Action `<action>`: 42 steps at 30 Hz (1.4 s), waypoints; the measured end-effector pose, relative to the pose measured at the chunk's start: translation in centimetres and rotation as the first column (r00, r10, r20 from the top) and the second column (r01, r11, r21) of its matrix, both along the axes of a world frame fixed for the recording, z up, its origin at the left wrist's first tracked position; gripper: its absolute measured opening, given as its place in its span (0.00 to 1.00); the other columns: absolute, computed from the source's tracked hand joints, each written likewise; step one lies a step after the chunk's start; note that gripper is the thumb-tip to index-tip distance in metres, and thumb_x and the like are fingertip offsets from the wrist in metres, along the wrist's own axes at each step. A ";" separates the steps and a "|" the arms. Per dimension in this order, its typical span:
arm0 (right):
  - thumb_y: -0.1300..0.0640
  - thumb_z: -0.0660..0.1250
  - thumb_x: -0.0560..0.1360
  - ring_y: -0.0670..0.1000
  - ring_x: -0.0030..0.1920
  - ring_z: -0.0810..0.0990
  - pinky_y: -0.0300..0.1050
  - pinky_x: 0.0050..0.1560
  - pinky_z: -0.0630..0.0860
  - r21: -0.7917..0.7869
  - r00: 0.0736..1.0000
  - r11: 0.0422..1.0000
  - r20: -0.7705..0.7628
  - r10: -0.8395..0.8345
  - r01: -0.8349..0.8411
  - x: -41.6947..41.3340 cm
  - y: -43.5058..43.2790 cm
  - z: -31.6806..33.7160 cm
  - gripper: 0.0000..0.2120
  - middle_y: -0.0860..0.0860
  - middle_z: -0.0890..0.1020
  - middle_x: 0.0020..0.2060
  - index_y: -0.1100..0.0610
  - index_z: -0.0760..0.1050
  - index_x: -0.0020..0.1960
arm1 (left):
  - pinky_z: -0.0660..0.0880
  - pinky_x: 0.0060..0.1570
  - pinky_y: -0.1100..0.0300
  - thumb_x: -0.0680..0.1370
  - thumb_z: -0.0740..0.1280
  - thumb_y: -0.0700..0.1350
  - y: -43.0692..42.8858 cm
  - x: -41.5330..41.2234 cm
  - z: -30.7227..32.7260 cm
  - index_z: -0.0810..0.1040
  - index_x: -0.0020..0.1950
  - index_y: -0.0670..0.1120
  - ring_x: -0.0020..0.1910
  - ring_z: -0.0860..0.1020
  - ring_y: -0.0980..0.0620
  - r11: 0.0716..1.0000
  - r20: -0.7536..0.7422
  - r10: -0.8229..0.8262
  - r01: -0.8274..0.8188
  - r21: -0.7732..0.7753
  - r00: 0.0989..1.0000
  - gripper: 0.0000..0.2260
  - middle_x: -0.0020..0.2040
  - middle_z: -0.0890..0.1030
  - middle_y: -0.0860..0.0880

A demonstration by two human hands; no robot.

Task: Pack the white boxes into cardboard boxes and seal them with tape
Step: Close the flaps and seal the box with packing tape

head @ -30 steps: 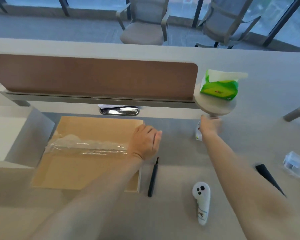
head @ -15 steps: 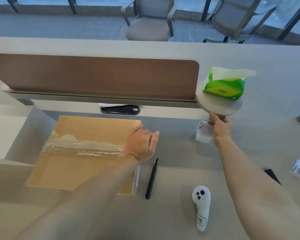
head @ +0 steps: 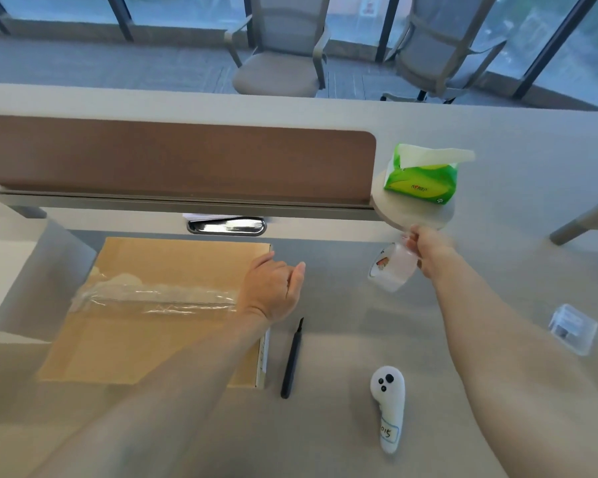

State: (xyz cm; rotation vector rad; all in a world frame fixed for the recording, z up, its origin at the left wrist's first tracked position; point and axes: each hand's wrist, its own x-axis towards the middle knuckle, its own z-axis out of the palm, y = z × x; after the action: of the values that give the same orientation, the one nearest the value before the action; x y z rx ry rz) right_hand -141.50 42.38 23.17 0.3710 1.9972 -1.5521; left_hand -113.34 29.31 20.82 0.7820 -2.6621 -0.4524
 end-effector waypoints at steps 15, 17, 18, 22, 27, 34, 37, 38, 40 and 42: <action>0.57 0.71 0.76 0.47 0.27 0.80 0.40 0.37 0.79 0.141 0.740 0.827 -0.384 0.552 -0.544 7.7 -0.2 6.8 0.05 0.53 0.83 0.27 0.59 0.82 0.45 | 0.70 0.42 0.57 0.79 0.56 0.61 -0.7 0.5 1.2 0.72 0.33 0.51 0.33 0.70 0.53 0.944 -0.297 0.026 0.074 0.320 0.955 0.20 0.30 0.72 0.56; 0.57 0.70 0.77 0.47 0.28 0.79 0.38 0.36 0.77 0.187 0.634 0.739 -0.406 0.658 -0.647 10.4 -1.1 8.4 0.05 0.52 0.84 0.28 0.58 0.83 0.46 | 0.72 0.46 0.62 0.73 0.62 0.65 -1.0 1.1 2.2 0.78 0.41 0.52 0.42 0.77 0.57 0.787 -0.377 0.165 0.109 0.607 0.911 0.17 0.40 0.79 0.56; 0.56 0.70 0.77 0.47 0.29 0.79 0.38 0.36 0.77 0.224 0.575 0.692 -0.415 0.705 -0.686 11.8 -1.7 9.2 0.06 0.52 0.84 0.29 0.57 0.83 0.44 | 0.74 0.51 0.62 0.71 0.66 0.66 -1.3 1.4 2.8 0.80 0.46 0.53 0.47 0.79 0.57 0.662 -0.391 0.227 0.154 0.734 0.892 0.17 0.45 0.82 0.55; 0.57 0.69 0.77 0.53 0.31 0.82 0.44 0.38 0.80 0.280 0.387 0.512 -0.398 0.832 -0.812 16.7 -5.2 11.0 0.08 0.56 0.84 0.30 0.62 0.83 0.45 | 0.76 0.50 0.66 0.67 0.72 0.62 -2.8 4.3 5.1 0.79 0.59 0.50 0.50 0.80 0.58 0.355 -0.452 0.321 0.337 0.872 0.832 0.26 0.55 0.83 0.49; 0.49 0.68 0.77 0.49 0.35 0.85 0.50 0.46 0.82 0.491 0.023 0.150 -0.254 0.967 -0.858 22.9 -11.1 11.6 0.07 0.49 0.85 0.32 0.49 0.83 0.44 | 0.77 0.48 0.65 0.78 0.71 0.53 -5.3 10.8 6.5 0.84 0.47 0.48 0.43 0.82 0.60 0.496 -0.479 0.429 0.243 0.834 0.766 0.09 0.42 0.86 0.55; 0.49 0.67 0.77 0.44 0.31 0.82 0.41 0.42 0.77 0.591 -0.280 -0.199 -0.047 0.959 -0.781 31.1 -18.8 11.8 0.07 0.47 0.85 0.33 0.48 0.83 0.48 | 0.72 0.45 0.75 0.82 0.65 0.45 -10.4 20.9 5.1 0.86 0.45 0.46 0.43 0.82 0.64 0.683 -0.418 0.442 0.004 0.731 0.793 0.11 0.41 0.85 0.58; 0.49 0.67 0.78 0.44 0.31 0.82 0.39 0.39 0.76 0.607 -0.267 -0.147 -0.112 0.957 -0.781 34.0 -20.9 10.0 0.06 0.46 0.84 0.34 0.48 0.83 0.49 | 0.73 0.41 0.70 0.81 0.66 0.48 -12.4 23.7 4.0 0.85 0.44 0.55 0.38 0.81 0.63 0.730 -0.434 0.461 -0.054 0.681 0.774 0.09 0.39 0.85 0.60; 0.49 0.67 0.78 0.44 0.32 0.82 0.40 0.41 0.77 0.623 -0.265 -0.137 -0.118 0.957 -0.770 34.7 -21.3 9.5 0.06 0.45 0.84 0.35 0.48 0.82 0.50 | 0.74 0.41 0.67 0.82 0.65 0.49 -13.0 24.4 3.6 0.84 0.45 0.56 0.38 0.81 0.62 0.728 -0.418 0.467 -0.070 0.682 0.779 0.09 0.39 0.85 0.60; 0.48 0.65 0.79 0.44 0.34 0.80 0.44 0.44 0.78 0.676 -0.292 -0.143 -0.111 0.950 -0.723 35.8 -22.0 9.0 0.06 0.43 0.82 0.39 0.46 0.81 0.50 | 0.75 0.44 0.65 0.83 0.64 0.49 -13.7 25.2 2.9 0.84 0.47 0.55 0.42 0.82 0.58 0.709 -0.374 0.470 -0.091 0.699 0.799 0.09 0.41 0.85 0.58; 0.47 0.66 0.78 0.42 0.37 0.78 0.46 0.48 0.76 0.733 -0.335 -0.139 -0.127 0.934 -0.666 36.4 -22.5 8.9 0.07 0.42 0.79 0.49 0.46 0.81 0.50 | 0.75 0.45 0.67 0.83 0.63 0.49 -14.0 25.6 2.6 0.84 0.48 0.55 0.45 0.83 0.56 0.657 -0.364 0.498 -0.068 0.750 0.787 0.10 0.42 0.86 0.56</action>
State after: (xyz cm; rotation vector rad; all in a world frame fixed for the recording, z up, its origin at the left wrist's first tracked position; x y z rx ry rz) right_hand -105.07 19.89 32.07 -1.6825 1.9310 -0.0517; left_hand -87.71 15.31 23.39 1.0682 -1.7200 -1.4222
